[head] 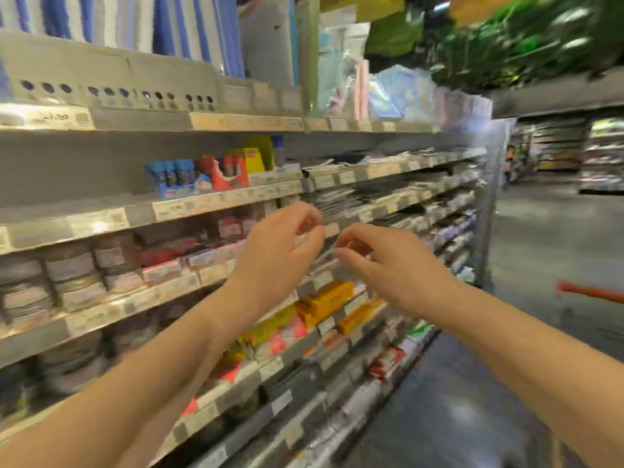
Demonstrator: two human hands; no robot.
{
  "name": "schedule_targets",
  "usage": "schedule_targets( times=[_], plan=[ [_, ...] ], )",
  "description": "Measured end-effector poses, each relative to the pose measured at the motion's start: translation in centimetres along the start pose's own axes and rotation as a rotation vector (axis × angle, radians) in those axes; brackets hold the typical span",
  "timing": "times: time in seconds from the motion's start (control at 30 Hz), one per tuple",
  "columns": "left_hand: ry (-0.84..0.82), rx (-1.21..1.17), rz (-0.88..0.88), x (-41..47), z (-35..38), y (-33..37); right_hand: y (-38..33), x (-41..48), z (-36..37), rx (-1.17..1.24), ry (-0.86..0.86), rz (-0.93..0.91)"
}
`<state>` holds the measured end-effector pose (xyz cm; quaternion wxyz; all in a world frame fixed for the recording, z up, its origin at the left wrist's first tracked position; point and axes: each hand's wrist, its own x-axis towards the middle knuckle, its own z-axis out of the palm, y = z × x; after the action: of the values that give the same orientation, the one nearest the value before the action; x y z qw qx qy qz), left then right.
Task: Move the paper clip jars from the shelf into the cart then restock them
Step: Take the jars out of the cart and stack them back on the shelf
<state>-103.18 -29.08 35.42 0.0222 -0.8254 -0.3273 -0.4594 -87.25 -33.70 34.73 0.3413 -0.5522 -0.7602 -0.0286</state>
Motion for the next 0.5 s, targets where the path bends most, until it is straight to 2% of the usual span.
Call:
schedule_targets(
  times=[0.27, 0.5],
  plan=[
    [-0.176, -0.357, 0.069, 0.3, 19.5, 16.8, 16.1, -17.3, -12.2, -0.090, 0.076, 0.365],
    [-0.516, -0.544, -0.087, -5.7, 36.3, 27.1, 27.2, -32.7, -13.6, 0.004, 0.077, 0.774]
  ],
)
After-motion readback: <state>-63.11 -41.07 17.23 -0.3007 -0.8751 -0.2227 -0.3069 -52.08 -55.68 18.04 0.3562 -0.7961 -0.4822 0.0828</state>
